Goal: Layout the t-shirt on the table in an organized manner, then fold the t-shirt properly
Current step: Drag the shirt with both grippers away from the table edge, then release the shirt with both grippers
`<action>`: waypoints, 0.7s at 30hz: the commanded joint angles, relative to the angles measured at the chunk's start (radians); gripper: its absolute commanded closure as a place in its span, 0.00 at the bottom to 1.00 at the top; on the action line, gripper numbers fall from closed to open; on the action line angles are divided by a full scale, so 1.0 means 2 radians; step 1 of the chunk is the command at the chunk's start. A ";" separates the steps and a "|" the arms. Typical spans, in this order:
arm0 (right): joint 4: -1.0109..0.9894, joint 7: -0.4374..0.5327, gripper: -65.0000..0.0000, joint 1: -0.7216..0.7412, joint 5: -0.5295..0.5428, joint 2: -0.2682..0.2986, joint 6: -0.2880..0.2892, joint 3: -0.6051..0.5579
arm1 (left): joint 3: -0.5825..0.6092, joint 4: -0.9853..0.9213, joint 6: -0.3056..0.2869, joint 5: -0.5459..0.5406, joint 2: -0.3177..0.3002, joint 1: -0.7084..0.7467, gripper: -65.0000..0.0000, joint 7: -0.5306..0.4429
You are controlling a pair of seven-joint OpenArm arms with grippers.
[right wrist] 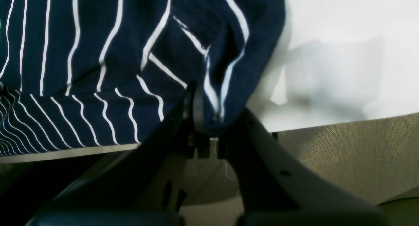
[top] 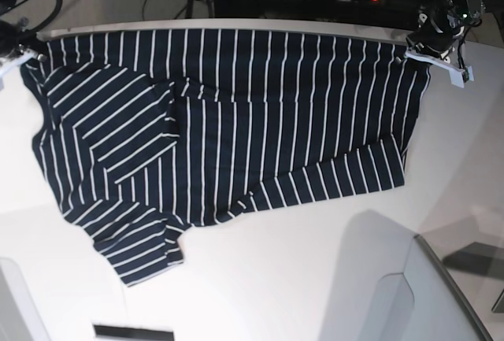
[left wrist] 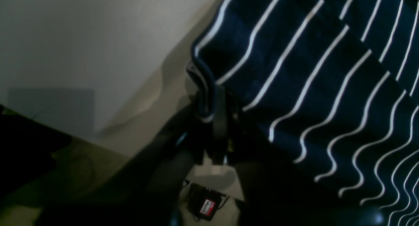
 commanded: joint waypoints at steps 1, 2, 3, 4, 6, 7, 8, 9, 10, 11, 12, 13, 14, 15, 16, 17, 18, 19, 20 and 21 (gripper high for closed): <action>0.010 0.009 0.99 0.001 0.002 0.011 0.002 0.004 | -0.004 0.007 0.003 0.001 -0.008 0.001 1.00 -0.010; 0.010 0.008 0.96 0.001 0.002 0.011 0.002 0.004 | -0.004 0.007 0.003 0.001 -0.008 0.002 1.00 -0.010; 0.010 0.008 0.91 0.001 0.002 0.011 0.002 0.004 | -0.004 0.007 0.003 0.001 -0.008 0.002 1.00 -0.010; 0.010 0.008 0.85 0.001 0.002 0.011 0.002 0.005 | -0.004 0.007 0.003 0.001 -0.008 0.002 1.00 -0.010; 0.010 0.008 0.70 0.001 0.003 0.011 0.002 0.005 | -0.004 0.007 0.003 0.001 -0.008 0.002 0.89 -0.010; 0.010 0.008 0.62 0.001 0.003 0.011 0.002 0.005 | -0.004 0.007 0.004 0.001 -0.008 0.002 0.78 -0.010; 0.010 0.009 0.54 0.001 0.003 0.011 0.002 0.005 | -0.004 0.007 0.004 0.001 -0.008 0.002 0.67 -0.010; 0.010 0.009 0.47 -0.001 0.003 0.011 0.002 0.005 | -0.004 0.009 0.004 0.001 -0.008 0.003 0.55 -0.010; 0.010 0.010 0.42 -0.002 0.003 0.011 0.002 0.005 | -0.004 0.010 0.004 0.001 -0.009 0.007 0.44 -0.010; 0.015 0.010 0.40 -0.003 0.003 0.011 0.002 0.005 | -0.004 0.011 0.004 0.001 -0.010 0.008 0.34 -0.010; 0.023 0.012 0.40 -0.004 0.003 0.011 0.002 0.005 | -0.004 0.011 0.004 0.001 -0.011 0.009 0.26 -0.011; 0.032 0.017 0.39 -0.009 0.003 0.011 0.002 0.005 | -0.005 0.011 0.004 0.001 -0.012 0.009 0.19 -0.012; 0.043 0.024 0.39 -0.013 0.003 0.011 0.002 0.005 | -0.010 0.011 0.004 0.001 -0.012 0.009 0.13 -0.012; 0.056 0.033 0.39 -0.017 0.002 0.011 0.002 0.005 | -0.026 0.011 0.004 0.001 -0.012 0.009 0.08 -0.012; 0.067 0.041 0.39 -0.021 0.001 0.011 -0.001 0.005 | -0.048 0.011 0.004 0.001 -0.011 0.008 0.06 -0.012; 0.078 0.048 0.39 -0.027 0.001 0.011 -0.001 0.005 | -0.069 0.011 0.004 0.001 -0.010 0.008 0.04 -0.012; 0.089 0.058 0.39 -0.033 0.000 0.012 -0.001 0.005 | -0.091 0.011 0.004 0.001 -0.010 0.007 0.04 -0.011; 0.100 0.067 0.39 -0.039 0.000 0.014 -0.001 0.005 | -0.110 0.012 0.004 0.001 -0.012 0.001 0.04 -0.010; 0.108 0.074 0.39 -0.042 0.000 0.015 -0.002 0.005 | -0.130 0.012 0.004 0.001 -0.013 -0.004 0.04 -0.010; 0.116 0.078 0.39 -0.042 -0.001 0.016 -0.002 0.005 | -0.142 0.013 0.004 0.001 -0.020 -0.006 0.04 -0.010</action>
